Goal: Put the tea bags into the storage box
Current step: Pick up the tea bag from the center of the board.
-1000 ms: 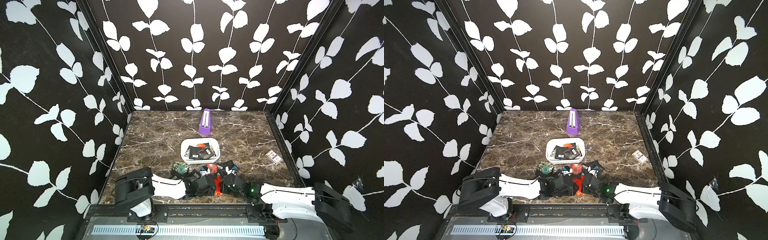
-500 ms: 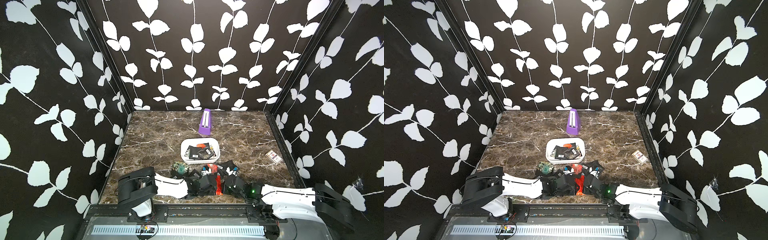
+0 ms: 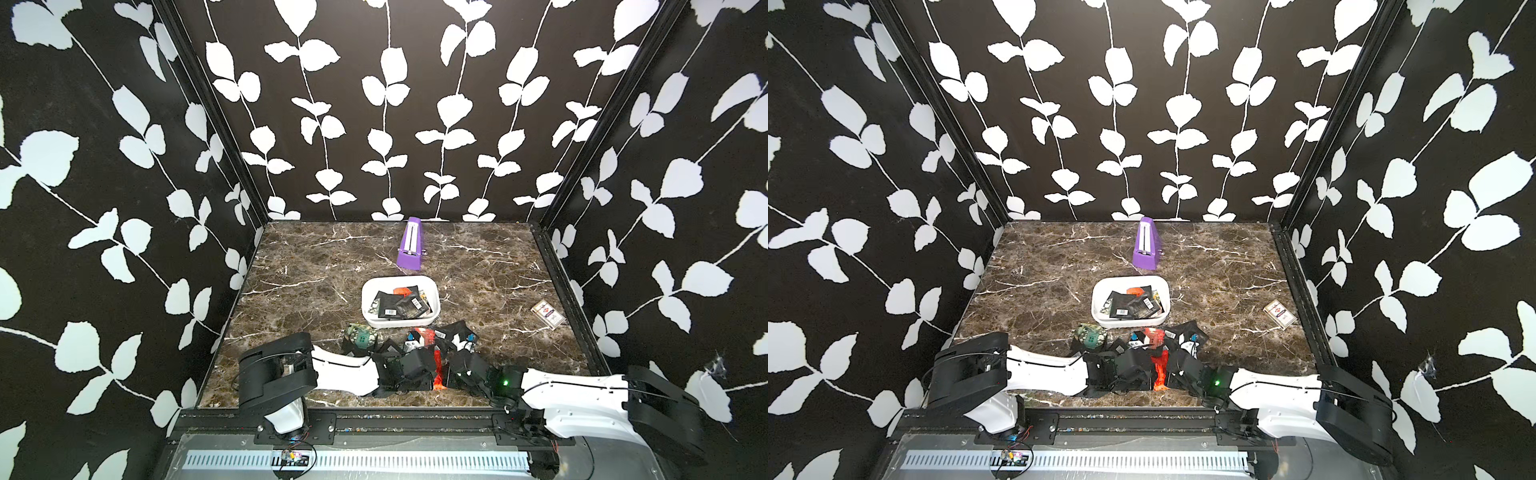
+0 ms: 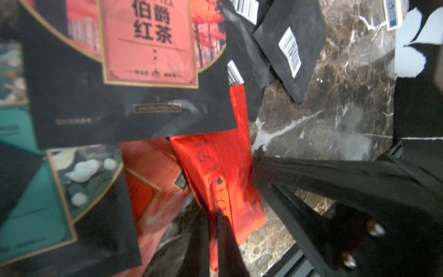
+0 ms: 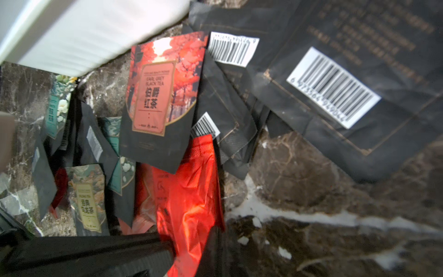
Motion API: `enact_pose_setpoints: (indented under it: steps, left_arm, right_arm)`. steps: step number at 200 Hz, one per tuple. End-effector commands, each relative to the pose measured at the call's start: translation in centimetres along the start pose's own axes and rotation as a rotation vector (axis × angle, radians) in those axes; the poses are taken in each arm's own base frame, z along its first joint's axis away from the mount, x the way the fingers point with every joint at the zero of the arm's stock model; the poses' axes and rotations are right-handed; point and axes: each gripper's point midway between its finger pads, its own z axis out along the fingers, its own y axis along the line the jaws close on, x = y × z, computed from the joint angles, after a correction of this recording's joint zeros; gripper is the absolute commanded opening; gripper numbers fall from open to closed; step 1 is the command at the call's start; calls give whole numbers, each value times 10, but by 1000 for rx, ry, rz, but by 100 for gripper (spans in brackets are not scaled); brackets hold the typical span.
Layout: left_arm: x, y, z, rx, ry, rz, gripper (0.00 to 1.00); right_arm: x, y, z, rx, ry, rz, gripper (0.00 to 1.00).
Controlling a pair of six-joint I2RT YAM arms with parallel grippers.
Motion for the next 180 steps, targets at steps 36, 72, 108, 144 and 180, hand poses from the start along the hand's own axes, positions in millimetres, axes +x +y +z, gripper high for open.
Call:
enact_pose_setpoints:
  steps: [36, 72, 108, 144, 180]
  left_arm:
    - [-7, -22, -16, 12, 13, 84, 0]
    - [-5, -40, -31, 36, 64, 160, 0]
    - [5, -57, -48, 50, 179, 300, 0]
    - [-7, -71, -69, 40, 169, 421, 0]
    - [-47, -81, -96, -25, 39, 526, 0]
  right_arm:
    - [2, -21, -8, 46, -28, -6, 0]
    - [-10, -30, -26, 81, -79, -16, 0]
    - [-39, -42, -63, 165, -189, -50, 1]
    - [-65, -62, -103, 267, -304, -59, 5]
    - [-78, -65, -119, 263, -365, -46, 9]
